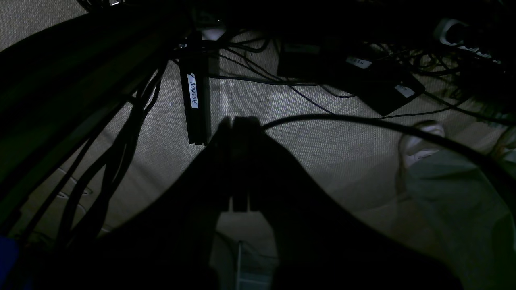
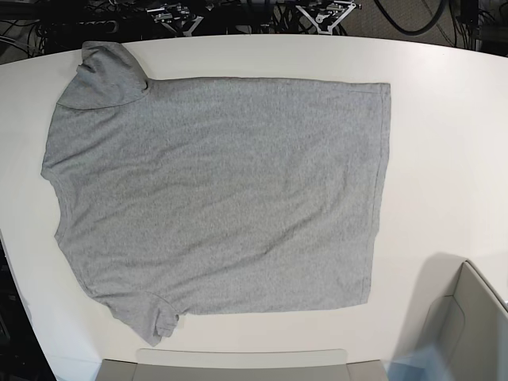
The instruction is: Fold the T-shirt properly
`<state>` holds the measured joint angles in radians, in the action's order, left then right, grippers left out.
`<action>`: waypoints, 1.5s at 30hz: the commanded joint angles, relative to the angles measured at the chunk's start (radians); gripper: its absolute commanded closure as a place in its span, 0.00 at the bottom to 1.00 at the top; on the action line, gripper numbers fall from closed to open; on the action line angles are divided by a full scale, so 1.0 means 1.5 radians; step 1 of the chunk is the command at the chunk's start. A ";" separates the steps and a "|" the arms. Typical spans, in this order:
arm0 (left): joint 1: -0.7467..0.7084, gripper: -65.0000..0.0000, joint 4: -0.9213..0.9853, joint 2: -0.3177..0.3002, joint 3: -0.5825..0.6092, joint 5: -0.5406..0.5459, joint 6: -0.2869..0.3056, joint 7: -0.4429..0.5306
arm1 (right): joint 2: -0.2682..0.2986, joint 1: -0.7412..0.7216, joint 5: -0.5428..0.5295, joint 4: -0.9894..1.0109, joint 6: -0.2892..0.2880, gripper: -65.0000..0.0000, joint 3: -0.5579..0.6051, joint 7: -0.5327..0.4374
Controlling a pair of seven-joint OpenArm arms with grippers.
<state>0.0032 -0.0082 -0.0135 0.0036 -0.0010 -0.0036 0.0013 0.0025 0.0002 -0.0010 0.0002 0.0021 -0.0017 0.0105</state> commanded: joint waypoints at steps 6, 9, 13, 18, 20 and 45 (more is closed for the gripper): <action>-0.004 1.00 0.000 -0.004 0.000 -0.004 -0.004 0.004 | 0.000 0.009 -0.003 -0.001 0.002 1.00 -0.003 -0.004; -0.004 1.00 0.000 -0.013 0.000 -0.004 -0.004 0.005 | 0.001 0.017 -0.003 -0.001 0.002 1.00 -0.003 -0.001; -0.004 1.00 -0.001 -0.027 0.000 -0.004 -0.004 0.005 | 0.002 0.022 -0.003 -0.001 0.002 1.00 -0.003 -0.004; -0.010 1.00 -0.001 -0.028 0.000 -0.004 -0.004 0.005 | 0.009 0.023 -0.001 -0.001 0.002 1.00 0.001 -0.001; -0.012 1.00 -0.001 -0.028 0.000 -0.004 -0.004 0.005 | 0.011 0.025 0.000 -0.001 0.002 1.00 0.002 -0.005; -0.033 1.00 0.000 -0.025 -0.001 -0.004 -0.004 0.094 | 0.024 0.089 -0.004 -0.088 0.002 1.00 -0.006 -0.001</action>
<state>-0.0471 -0.0078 -0.0502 -0.0002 -0.0010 -0.0040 0.1337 0.0544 0.1398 -0.0044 -0.1246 0.0162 -0.0082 0.0154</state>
